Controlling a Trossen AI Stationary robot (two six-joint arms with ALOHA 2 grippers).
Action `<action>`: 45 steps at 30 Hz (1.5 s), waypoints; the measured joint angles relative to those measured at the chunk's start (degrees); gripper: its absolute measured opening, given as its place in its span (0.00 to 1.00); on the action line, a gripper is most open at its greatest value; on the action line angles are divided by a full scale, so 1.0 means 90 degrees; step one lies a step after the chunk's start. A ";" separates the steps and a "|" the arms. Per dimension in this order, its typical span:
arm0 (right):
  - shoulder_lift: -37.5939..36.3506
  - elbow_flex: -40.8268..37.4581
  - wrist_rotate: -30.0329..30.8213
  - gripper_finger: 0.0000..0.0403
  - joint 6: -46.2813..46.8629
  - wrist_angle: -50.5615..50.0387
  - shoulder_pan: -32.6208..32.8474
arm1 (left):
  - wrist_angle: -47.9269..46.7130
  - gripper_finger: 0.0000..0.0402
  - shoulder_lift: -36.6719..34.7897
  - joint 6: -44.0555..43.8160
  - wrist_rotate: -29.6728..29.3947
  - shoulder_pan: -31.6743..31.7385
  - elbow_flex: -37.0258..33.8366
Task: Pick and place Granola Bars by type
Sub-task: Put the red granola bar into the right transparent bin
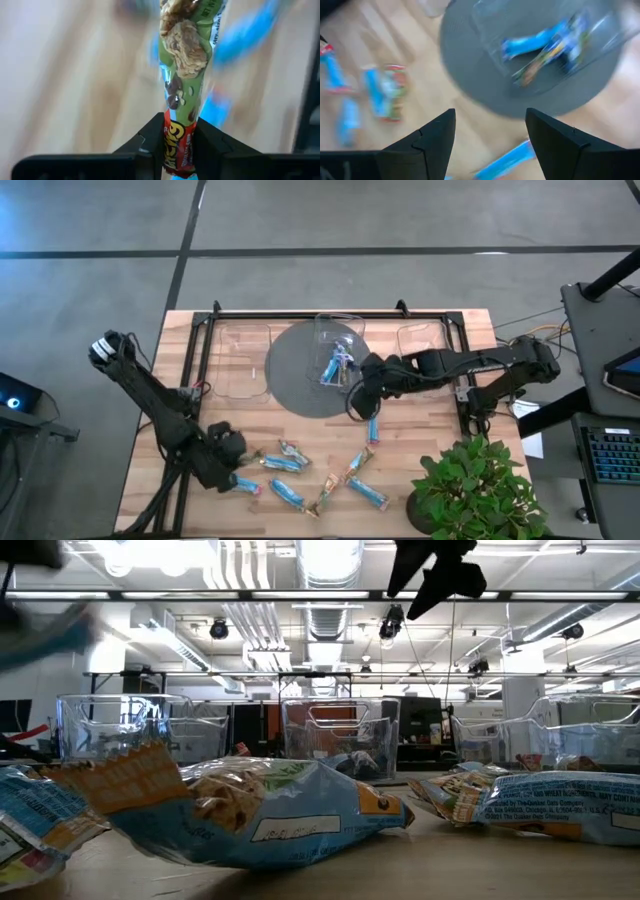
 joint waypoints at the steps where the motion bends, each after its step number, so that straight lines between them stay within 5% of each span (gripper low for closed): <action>1: 0.0000 -0.0001 -0.0342 0.57 0.0230 0.0103 -0.0096 | -0.0179 0.15 -0.0019 0.0221 -0.0404 0.0081 0.0191; 5: 0.0007 -0.0041 -0.1567 0.57 0.0615 0.1225 -0.0407 | -0.0587 0.15 0.0127 0.1784 -0.1388 0.0722 0.0929; 8: 0.0012 -0.0059 -0.2124 0.57 0.0722 0.2130 -0.0546 | -0.0609 0.15 0.0359 0.2961 -0.1510 0.1510 0.1198; 13: 0.0028 -0.0067 -0.2121 0.57 0.0958 0.2388 -0.0574 | 0.0031 0.15 0.0697 0.4597 -0.1735 0.2703 0.1465; 20: 0.0061 -0.0080 -0.2105 0.57 0.1317 0.2463 -0.0566 | 0.1235 0.15 0.0906 0.6277 -0.1966 0.3414 0.1684; 45: 0.0724 -0.0056 -0.1925 0.67 0.1548 0.2803 -0.0524 | 0.1854 0.15 0.1681 0.6960 -0.1752 0.3857 0.2438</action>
